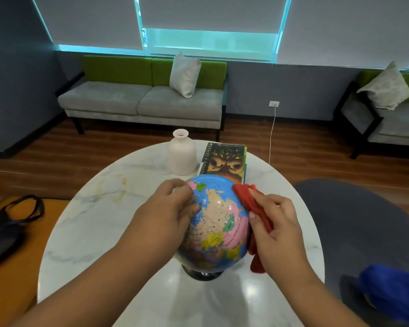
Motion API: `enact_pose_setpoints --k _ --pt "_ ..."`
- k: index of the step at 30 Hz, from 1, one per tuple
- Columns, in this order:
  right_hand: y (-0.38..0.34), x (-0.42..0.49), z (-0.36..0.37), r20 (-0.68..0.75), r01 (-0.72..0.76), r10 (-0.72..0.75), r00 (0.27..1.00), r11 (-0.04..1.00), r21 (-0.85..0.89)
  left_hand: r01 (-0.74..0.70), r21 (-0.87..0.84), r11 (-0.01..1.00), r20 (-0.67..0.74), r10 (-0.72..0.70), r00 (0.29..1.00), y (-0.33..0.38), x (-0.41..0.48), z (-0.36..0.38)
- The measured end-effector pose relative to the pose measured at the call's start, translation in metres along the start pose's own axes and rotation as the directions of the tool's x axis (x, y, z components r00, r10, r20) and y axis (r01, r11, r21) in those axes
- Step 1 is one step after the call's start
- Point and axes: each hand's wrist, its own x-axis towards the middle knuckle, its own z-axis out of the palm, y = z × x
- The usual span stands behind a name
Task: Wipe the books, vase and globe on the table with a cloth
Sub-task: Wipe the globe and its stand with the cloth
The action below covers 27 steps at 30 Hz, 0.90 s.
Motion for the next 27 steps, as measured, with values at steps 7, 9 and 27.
enact_pose_setpoints --k 7,9,27 --pt "-0.03 -0.002 -0.005 0.347 0.414 -0.313 0.884 0.87 -0.268 -0.024 0.055 0.998 -0.022 0.025 0.999 -0.006 0.001 -0.002" --pt "-0.027 0.006 -0.007 0.248 0.346 -0.284 0.926 0.902 -0.26 -0.016 0.102 0.995 -0.007 0.017 1.0 -0.006 0.001 -0.005" --pt "0.052 -0.048 -0.011 0.386 0.594 -0.48 0.788 0.758 -0.27 0.055 0.142 0.988 -0.003 -0.055 0.998 -0.015 0.006 -0.009"
